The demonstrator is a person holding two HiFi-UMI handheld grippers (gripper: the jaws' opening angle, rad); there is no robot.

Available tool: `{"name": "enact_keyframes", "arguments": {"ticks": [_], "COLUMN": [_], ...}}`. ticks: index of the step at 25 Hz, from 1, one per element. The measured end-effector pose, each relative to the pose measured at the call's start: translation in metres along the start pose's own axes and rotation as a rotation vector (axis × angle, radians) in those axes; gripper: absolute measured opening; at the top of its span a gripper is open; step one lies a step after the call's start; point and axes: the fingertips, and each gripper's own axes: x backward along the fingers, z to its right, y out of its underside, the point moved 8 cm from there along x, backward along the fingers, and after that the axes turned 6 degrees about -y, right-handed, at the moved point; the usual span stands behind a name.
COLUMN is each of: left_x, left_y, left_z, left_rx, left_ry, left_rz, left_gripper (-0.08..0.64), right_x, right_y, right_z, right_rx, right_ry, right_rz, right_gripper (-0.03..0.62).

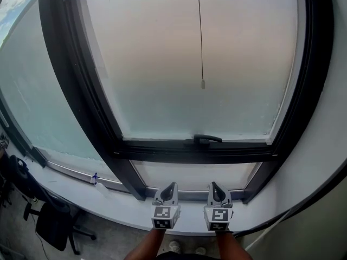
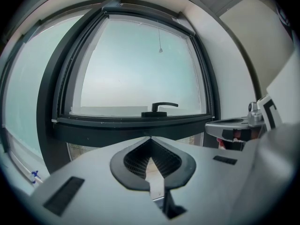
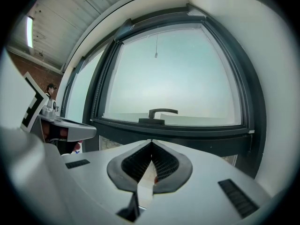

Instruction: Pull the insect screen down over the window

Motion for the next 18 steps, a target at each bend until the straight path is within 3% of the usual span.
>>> {"name": "enact_keyframes", "arguments": {"ticks": [11, 18], "left_x": [-0.029, -0.053], "left_y": [-0.034, -0.064], "left_z": [-0.018, -0.022], "left_rx": [-0.005, -0.018], "left_ry": [0.061, 0.09], "left_rz": [0.071, 0.15], "left_gripper": [-0.008, -0.006], "right_x": [-0.029, -0.049], "right_y": [-0.032, -0.055], "right_z": [0.0, 0.004], "right_rx": [0.029, 0.094], "right_ry": [0.068, 0.078], "right_rz": [0.063, 0.109], "right_gripper": [-0.003, -0.003]}}
